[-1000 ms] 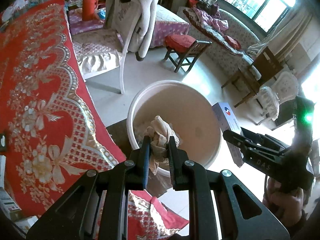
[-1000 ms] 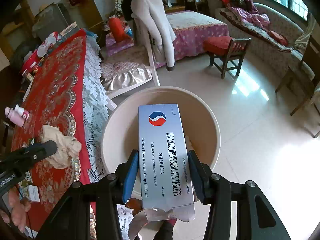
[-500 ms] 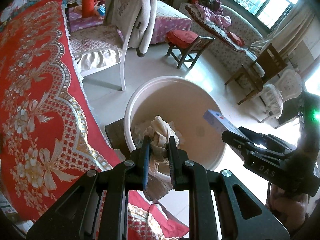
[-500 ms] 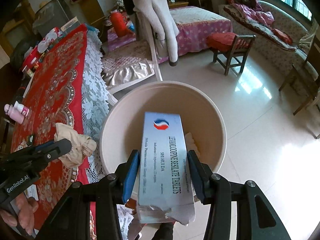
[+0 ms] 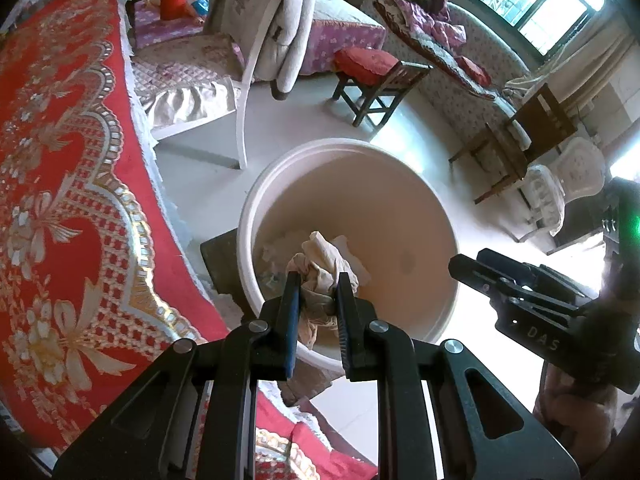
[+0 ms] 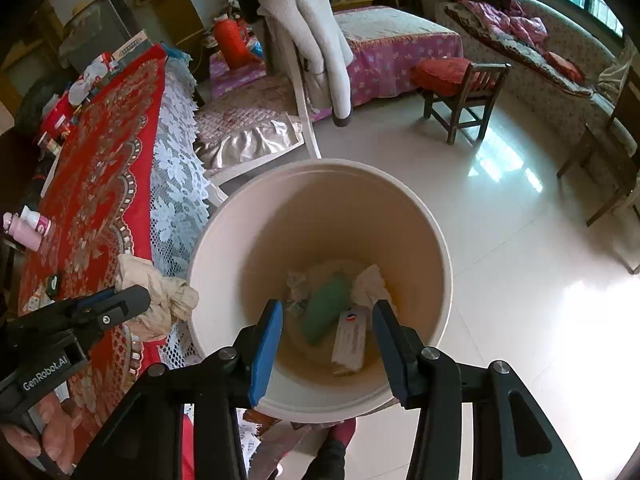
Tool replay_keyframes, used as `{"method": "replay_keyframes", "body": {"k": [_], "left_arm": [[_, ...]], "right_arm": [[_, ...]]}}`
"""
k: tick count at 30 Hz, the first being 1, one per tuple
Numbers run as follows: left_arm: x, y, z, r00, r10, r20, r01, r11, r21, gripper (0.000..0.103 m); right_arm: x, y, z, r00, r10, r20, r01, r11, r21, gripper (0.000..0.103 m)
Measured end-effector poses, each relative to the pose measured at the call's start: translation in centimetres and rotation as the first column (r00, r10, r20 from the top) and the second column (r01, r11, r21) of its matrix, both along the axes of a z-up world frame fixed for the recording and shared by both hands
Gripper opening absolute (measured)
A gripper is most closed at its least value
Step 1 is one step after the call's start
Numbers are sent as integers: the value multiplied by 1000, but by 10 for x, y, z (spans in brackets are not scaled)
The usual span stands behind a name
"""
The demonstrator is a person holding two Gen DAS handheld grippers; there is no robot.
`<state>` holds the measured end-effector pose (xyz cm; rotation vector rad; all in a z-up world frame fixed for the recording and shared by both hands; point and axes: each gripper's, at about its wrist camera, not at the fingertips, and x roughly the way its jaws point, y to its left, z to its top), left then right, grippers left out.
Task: Collect trash
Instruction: 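Open the right gripper to drop the box while the left releases the tissue, then move both grippers back over the trash on the table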
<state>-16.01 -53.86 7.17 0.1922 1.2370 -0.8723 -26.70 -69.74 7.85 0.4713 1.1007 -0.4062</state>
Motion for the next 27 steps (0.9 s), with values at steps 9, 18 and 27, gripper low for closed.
{"method": "replay_keyframes", "body": {"k": [9, 18, 27], "left_arm": [[2, -15, -11, 999, -9, -48, 9, 1000, 2, 16], [11, -19, -19, 994, 14, -112, -16, 1000, -25, 47], [18, -5, -17, 991, 76, -108, -78, 997, -12, 47]], "right_arm": [[-6, -12, -4, 999, -36, -10, 36, 999, 35, 47], [-11, -23, -9, 997, -61, -36, 62, 997, 44, 50], [-4, -25, -15, 998, -45, -42, 48, 997, 57, 50]]}}
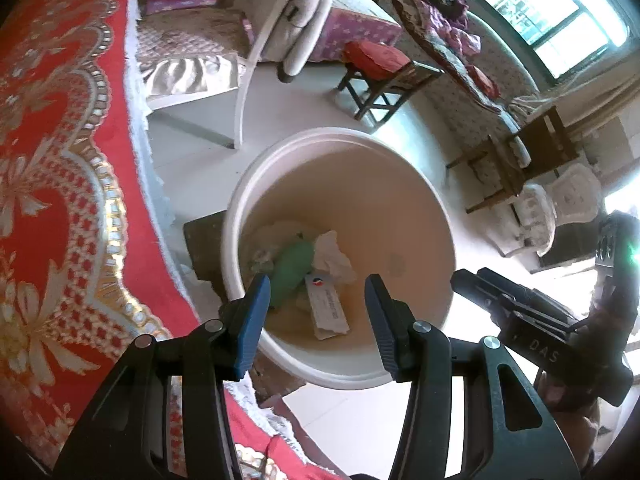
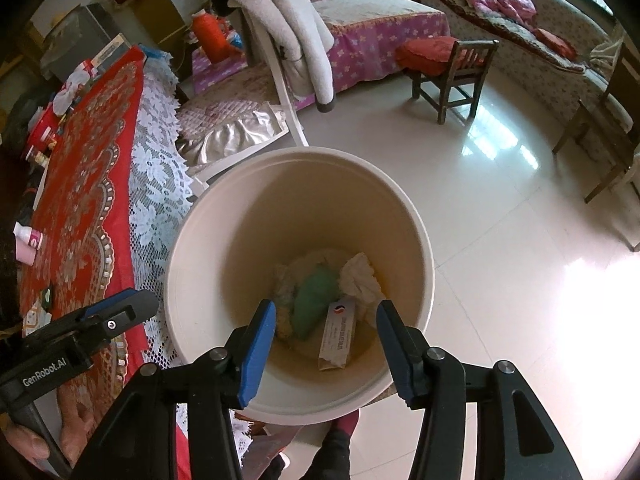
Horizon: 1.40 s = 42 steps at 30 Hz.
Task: Collect trash
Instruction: 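Move both grippers back over the trash on the table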
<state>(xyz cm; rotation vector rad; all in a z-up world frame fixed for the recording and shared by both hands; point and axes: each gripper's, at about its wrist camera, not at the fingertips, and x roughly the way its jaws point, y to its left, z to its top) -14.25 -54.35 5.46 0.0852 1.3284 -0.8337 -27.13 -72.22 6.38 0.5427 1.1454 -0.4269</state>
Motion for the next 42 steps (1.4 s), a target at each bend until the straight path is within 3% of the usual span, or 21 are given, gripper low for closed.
{"method": "replay_keyframes", "body": {"k": [6, 10, 21, 26, 42], "left_arm": [[0, 10, 7, 997, 34, 65, -36, 999, 27, 47], [1, 16, 10, 994, 61, 95, -64, 997, 38, 47], [3, 40, 24, 970, 119, 214, -135, 989, 64, 47], [7, 58, 32, 958, 121, 261, -143, 987, 70, 47], [20, 127, 66, 918, 187, 350, -215, 976, 43, 47]], "right_arm": [[12, 6, -1, 999, 36, 4, -36, 999, -2, 51], [18, 10, 1, 998, 58, 9, -58, 998, -14, 67], [34, 26, 12, 992, 117, 40, -114, 991, -71, 67], [37, 39, 18, 993, 100, 67, -93, 991, -92, 67], [55, 104, 48, 981, 131, 141, -107, 981, -161, 70]]}}
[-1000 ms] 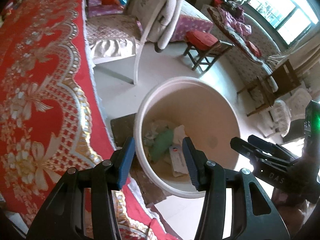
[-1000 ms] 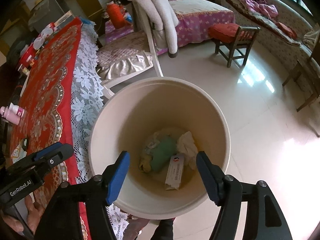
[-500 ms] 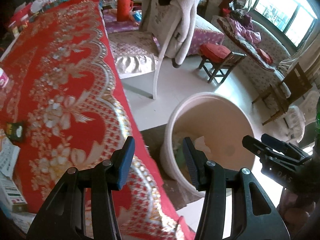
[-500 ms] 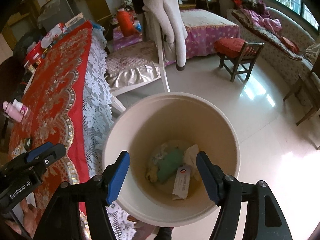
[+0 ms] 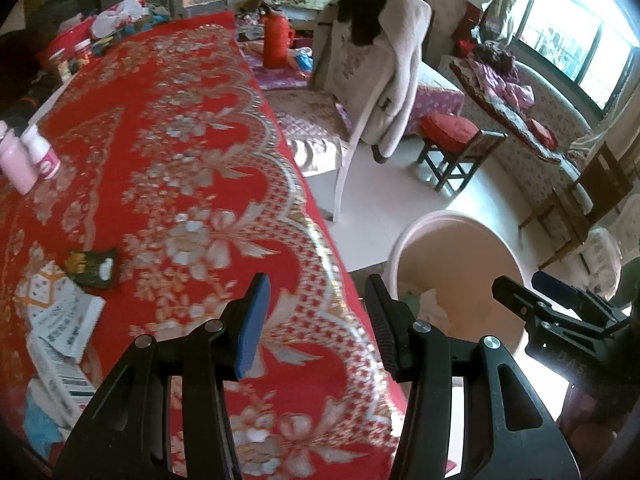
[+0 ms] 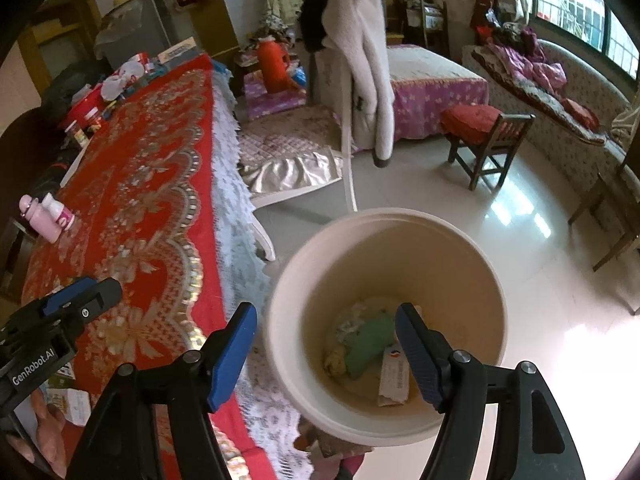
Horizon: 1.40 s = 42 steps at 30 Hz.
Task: Collect trash
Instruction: 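Move both grippers back over the trash on the table, then grasp the blue snack packet with the left gripper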
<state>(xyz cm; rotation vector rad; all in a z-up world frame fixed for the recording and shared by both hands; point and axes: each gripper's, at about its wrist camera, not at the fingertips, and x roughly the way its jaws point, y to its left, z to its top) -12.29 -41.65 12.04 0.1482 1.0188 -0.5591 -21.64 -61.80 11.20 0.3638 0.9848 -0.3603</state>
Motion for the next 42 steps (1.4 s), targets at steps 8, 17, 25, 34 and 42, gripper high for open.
{"method": "replay_keyframes", "body": {"k": [8, 17, 25, 34, 42], "left_arm": [[8, 49, 11, 997, 71, 9, -71, 997, -17, 47], [16, 106, 16, 988, 153, 14, -153, 988, -15, 47], [22, 160, 15, 973, 232, 7, -232, 973, -8, 47], [31, 238, 13, 938, 346, -9, -346, 938, 7, 47], [29, 309, 6, 911, 411, -21, -410, 911, 38, 47]], "right_arm": [[21, 42, 15, 998, 62, 31, -62, 998, -23, 71], [45, 95, 24, 987, 149, 53, -147, 989, -33, 72], [68, 146, 25, 970, 238, 53, -237, 971, -27, 72], [93, 208, 22, 933, 358, 40, -357, 934, -24, 73], [110, 250, 11, 906, 422, 23, -422, 907, 1, 75]]}}
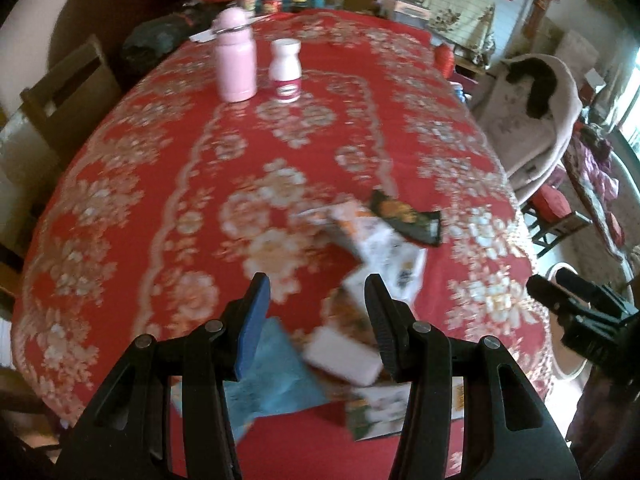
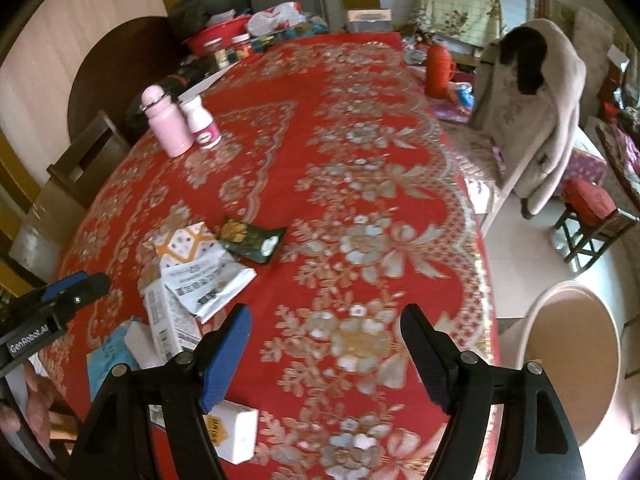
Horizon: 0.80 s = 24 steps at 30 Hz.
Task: Collect trash
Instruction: 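Grasp the blue snack packet with the left gripper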
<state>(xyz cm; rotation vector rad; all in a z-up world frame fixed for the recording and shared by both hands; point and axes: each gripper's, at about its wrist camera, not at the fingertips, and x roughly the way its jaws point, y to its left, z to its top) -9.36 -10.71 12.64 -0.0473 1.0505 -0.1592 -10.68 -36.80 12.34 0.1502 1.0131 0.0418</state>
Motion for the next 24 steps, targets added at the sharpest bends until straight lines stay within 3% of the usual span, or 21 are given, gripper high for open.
{"method": "replay_keyframes", "body": {"k": [7, 13, 16, 19, 24], "left_arm": [[-16, 38, -15, 998, -40, -56, 40, 999, -2, 47], [-47, 41, -33, 973, -193, -128, 195, 981, -1, 47], [-58, 34, -42, 956, -256, -147, 265, 963, 50, 47], [-60, 26, -56, 952, -266, -152, 289, 945, 154, 47], [-45, 24, -76, 957, -241, -165, 270, 944, 190, 48]], "right_arm": [[8, 25, -7, 999, 39, -18, -39, 999, 3, 75], [13, 40, -15, 997, 58, -45, -58, 998, 12, 75], [14, 44, -17, 997, 63, -49, -62, 998, 9, 75], [16, 46, -21, 997, 58, -58, -57, 998, 19, 75], [19, 49, -26, 996, 59, -72, -57, 998, 25, 75]]}}
